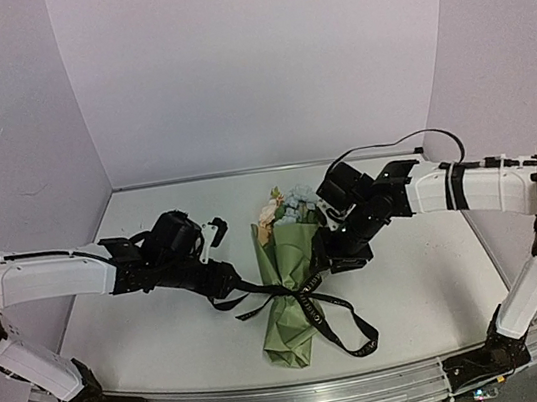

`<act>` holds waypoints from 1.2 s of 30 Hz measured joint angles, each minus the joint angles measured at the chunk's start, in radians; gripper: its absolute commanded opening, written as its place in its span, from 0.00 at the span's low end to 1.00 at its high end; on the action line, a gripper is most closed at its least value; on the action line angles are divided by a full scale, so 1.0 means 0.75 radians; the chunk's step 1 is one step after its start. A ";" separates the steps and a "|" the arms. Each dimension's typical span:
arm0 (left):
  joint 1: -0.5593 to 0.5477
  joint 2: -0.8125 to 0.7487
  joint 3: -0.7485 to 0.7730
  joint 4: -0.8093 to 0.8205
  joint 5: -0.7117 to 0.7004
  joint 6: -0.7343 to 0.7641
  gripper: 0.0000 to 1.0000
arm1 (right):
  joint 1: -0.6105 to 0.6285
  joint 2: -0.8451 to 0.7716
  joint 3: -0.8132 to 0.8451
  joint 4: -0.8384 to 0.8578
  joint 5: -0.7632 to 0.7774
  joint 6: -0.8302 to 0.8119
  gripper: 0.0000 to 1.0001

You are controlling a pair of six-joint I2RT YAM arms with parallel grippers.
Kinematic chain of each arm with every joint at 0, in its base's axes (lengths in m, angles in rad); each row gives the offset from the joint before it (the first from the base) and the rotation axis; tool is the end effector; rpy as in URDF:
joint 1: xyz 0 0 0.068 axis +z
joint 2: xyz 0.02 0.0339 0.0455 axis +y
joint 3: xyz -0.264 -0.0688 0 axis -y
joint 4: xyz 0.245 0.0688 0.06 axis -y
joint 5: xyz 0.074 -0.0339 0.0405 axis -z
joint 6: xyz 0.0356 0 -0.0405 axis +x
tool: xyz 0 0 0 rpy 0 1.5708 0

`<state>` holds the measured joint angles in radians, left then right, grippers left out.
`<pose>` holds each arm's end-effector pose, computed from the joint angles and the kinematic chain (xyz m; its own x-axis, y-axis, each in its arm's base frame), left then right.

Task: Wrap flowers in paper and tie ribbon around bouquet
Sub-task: Tie the half-tied ribbon around the folded bouquet.

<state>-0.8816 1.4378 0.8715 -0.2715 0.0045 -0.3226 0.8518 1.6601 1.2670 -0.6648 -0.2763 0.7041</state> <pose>0.1889 -0.2295 0.2129 -0.6935 0.3431 -0.6335 0.5839 0.7827 -0.2153 0.2206 0.2667 0.2437 -0.9631 -0.1547 -0.2201 -0.2475 0.8306 0.4988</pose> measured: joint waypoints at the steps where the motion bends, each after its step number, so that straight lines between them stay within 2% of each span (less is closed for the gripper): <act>1: -0.008 -0.002 0.000 -0.002 -0.006 0.003 0.65 | 0.006 0.022 0.020 -0.011 0.002 0.018 0.49; 8: -0.040 -0.016 -0.022 0.033 -0.010 0.005 0.65 | 0.055 0.144 0.089 -0.067 0.045 0.156 0.56; 13: -0.084 0.009 -0.058 0.097 0.007 0.007 0.64 | 0.067 0.167 0.089 -0.070 0.089 0.222 0.58; 21: -0.110 0.160 -0.077 0.226 0.053 0.015 0.63 | 0.067 0.260 0.088 0.020 0.150 0.302 0.56; 29: -0.114 0.284 -0.075 0.326 0.102 0.041 0.61 | 0.067 0.266 0.087 0.106 0.188 0.330 0.46; 36: -0.119 0.353 -0.067 0.372 0.133 0.052 0.62 | 0.067 0.275 0.070 0.142 0.185 0.354 0.31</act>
<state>-0.9707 1.7027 0.8214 0.0072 0.1041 -0.2836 0.9020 1.8660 1.3196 -0.5580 -0.1372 0.9696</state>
